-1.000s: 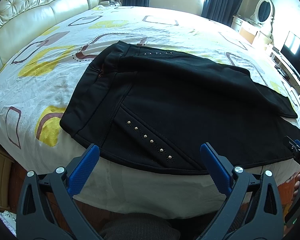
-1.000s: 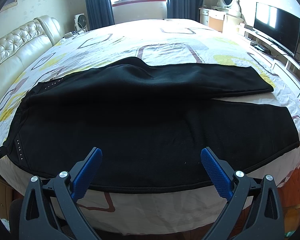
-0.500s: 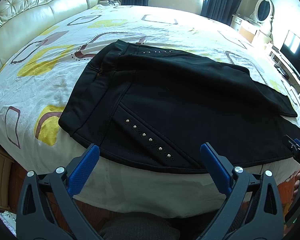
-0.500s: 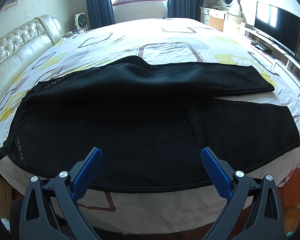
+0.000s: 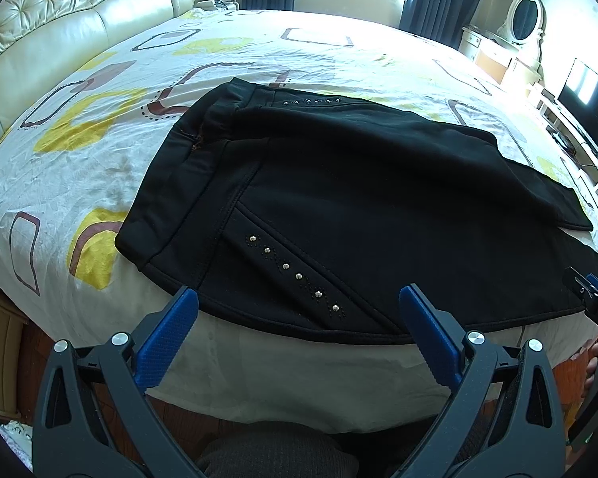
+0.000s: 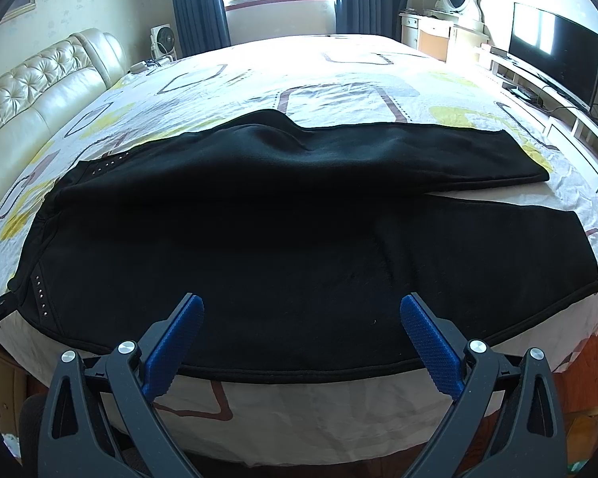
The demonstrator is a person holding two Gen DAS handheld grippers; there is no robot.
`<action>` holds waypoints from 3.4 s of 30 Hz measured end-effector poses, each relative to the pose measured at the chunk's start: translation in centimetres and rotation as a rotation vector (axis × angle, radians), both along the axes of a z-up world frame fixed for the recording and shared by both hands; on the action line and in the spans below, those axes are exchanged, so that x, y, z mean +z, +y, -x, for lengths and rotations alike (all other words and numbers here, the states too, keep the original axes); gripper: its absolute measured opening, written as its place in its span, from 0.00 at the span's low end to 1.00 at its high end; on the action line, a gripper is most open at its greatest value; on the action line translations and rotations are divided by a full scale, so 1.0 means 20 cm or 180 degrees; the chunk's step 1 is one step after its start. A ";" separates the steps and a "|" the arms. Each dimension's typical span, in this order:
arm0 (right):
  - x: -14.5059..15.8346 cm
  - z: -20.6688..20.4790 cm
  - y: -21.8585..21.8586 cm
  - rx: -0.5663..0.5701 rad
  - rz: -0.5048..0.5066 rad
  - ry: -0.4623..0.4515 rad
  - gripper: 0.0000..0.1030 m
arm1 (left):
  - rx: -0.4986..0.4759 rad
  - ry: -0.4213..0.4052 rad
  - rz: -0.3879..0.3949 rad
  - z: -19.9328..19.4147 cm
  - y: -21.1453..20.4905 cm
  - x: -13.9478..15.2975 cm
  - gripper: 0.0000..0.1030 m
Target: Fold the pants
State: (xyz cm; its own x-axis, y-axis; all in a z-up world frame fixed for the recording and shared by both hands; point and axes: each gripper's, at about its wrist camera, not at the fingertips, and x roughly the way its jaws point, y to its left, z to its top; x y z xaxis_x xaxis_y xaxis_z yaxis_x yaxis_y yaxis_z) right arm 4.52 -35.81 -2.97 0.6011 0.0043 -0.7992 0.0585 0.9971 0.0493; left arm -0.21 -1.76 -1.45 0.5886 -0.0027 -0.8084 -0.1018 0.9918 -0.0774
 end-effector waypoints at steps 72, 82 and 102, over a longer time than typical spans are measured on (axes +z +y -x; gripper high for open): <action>-0.05 -1.44 0.36 0.2010 -0.0138 0.0856 0.21 | -0.1046 0.0311 0.1031 -1.66 0.77 -0.25 0.07; 0.16 -0.79 0.44 0.2018 0.0382 0.0000 0.21 | -0.1411 -0.0315 0.1557 -1.20 0.88 0.01 0.07; -0.07 -0.22 0.07 0.0941 -0.1673 0.0584 0.72 | 0.0104 0.0202 0.2256 -0.27 1.14 -0.32 0.60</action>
